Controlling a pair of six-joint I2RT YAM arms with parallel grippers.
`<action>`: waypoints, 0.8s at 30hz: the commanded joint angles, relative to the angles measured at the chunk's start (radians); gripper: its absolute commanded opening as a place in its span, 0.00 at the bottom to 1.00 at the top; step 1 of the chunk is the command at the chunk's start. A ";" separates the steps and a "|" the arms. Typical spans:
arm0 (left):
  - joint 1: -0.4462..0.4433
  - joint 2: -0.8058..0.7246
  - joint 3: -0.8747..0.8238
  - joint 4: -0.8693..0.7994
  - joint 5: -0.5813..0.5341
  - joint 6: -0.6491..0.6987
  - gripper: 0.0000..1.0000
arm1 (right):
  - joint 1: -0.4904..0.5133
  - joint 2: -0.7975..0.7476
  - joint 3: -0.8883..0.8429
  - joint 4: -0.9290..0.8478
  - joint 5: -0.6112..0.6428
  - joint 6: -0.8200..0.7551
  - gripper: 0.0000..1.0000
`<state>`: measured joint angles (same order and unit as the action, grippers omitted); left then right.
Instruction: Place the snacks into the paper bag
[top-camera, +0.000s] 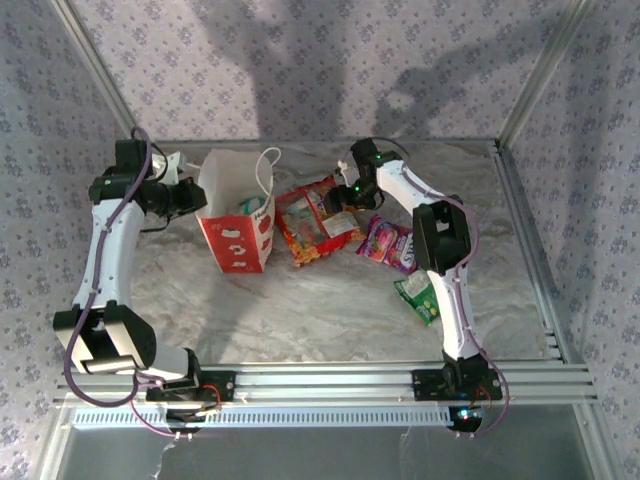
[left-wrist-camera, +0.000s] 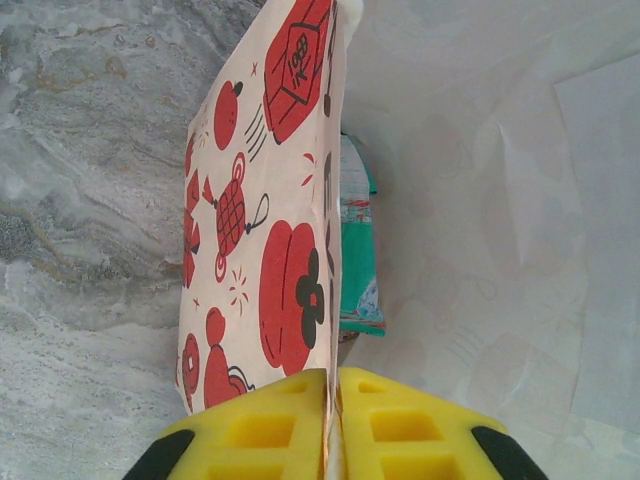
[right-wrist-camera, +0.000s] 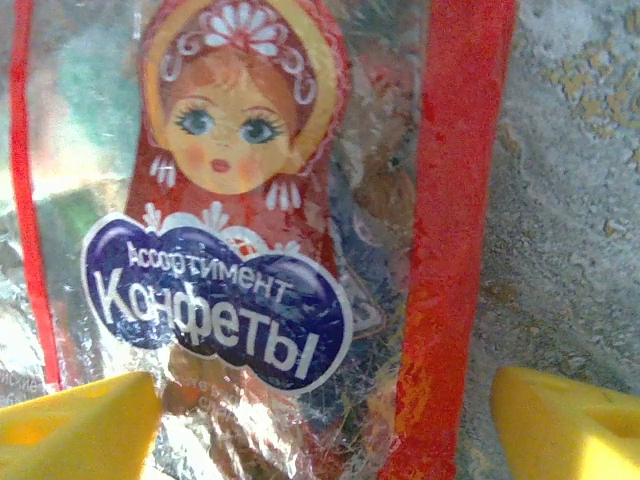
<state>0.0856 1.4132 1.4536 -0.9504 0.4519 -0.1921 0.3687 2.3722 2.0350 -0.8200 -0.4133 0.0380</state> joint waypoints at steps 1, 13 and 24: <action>0.001 -0.022 -0.003 -0.016 -0.002 0.007 0.12 | -0.001 0.031 0.033 -0.051 -0.058 0.011 1.00; 0.000 -0.023 0.008 -0.021 0.001 0.002 0.13 | 0.010 0.045 -0.013 -0.026 -0.106 0.016 1.00; -0.006 -0.020 0.010 -0.024 -0.003 -0.007 0.13 | 0.076 0.049 -0.019 -0.064 -0.021 0.017 0.90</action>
<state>0.0837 1.4132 1.4536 -0.9504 0.4519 -0.1932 0.4026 2.3917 2.0335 -0.8307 -0.4343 0.0463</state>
